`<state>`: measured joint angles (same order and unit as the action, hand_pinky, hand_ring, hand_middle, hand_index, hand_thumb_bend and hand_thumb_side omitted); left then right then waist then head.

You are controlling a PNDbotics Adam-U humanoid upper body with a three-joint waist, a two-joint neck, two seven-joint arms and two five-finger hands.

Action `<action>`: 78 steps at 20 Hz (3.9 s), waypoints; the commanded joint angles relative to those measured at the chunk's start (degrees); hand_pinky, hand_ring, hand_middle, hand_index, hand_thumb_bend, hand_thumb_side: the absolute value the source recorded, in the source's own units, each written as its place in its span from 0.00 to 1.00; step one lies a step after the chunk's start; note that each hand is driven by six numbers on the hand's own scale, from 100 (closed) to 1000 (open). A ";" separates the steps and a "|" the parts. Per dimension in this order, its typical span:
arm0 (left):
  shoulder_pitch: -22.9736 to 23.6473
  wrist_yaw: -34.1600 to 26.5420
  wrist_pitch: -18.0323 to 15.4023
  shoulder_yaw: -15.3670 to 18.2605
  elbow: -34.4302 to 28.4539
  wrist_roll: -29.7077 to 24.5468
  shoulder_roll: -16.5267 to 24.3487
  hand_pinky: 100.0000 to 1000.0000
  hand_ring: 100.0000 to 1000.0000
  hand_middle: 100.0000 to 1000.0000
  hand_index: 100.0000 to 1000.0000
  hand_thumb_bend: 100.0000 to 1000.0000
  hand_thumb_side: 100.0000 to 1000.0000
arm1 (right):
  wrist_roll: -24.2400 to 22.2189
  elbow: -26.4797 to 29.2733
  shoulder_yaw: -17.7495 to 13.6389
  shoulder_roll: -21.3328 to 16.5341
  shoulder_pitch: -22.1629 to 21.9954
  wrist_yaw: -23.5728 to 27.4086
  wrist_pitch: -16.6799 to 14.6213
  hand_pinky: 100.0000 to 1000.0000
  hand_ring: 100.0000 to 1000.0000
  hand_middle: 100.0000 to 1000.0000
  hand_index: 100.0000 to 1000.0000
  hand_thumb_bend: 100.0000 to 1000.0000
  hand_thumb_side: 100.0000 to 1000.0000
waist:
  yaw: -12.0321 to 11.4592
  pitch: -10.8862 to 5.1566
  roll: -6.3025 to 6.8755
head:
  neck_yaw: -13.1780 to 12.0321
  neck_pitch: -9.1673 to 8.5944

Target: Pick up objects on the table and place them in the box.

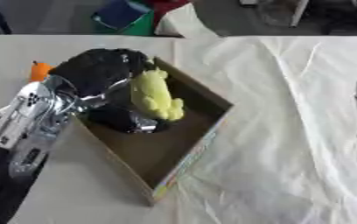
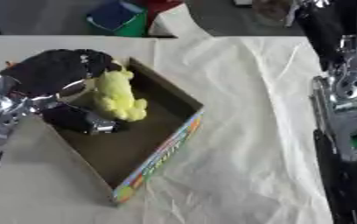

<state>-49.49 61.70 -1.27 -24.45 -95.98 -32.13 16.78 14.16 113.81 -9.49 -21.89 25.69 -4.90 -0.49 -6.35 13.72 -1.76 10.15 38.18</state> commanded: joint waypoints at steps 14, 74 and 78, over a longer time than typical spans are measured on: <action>-1.33 -6.36 -2.63 0.33 1.80 -7.37 0.31 0.78 0.95 0.95 1.00 0.69 0.86 | -0.01 0.79 -0.30 -0.55 0.50 0.04 0.05 0.74 0.65 0.40 0.75 0.00 0.41 | 0.59 -0.92 -0.25 | -0.44 -0.71; -0.78 -5.21 6.39 14.98 26.82 10.65 18.43 0.68 0.87 0.82 0.95 0.61 0.98 | -0.31 0.79 -0.45 -1.48 1.66 -0.32 0.24 0.75 0.65 0.39 0.75 0.00 0.39 | 2.83 3.40 -0.60 | -1.22 -4.23; -1.12 -6.49 6.30 14.92 27.40 10.88 17.86 0.66 0.85 0.80 0.93 0.56 0.97 | -0.39 0.79 -0.50 -1.41 1.72 -0.29 0.43 0.75 0.65 0.39 0.76 0.00 0.39 | 2.66 3.99 -0.76 | -1.26 -4.18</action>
<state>-49.35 55.67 5.04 -10.37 -68.22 -21.60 33.68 13.94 113.80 -9.81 -21.92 26.72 -5.08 -0.07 -3.61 18.77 -2.62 8.99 34.65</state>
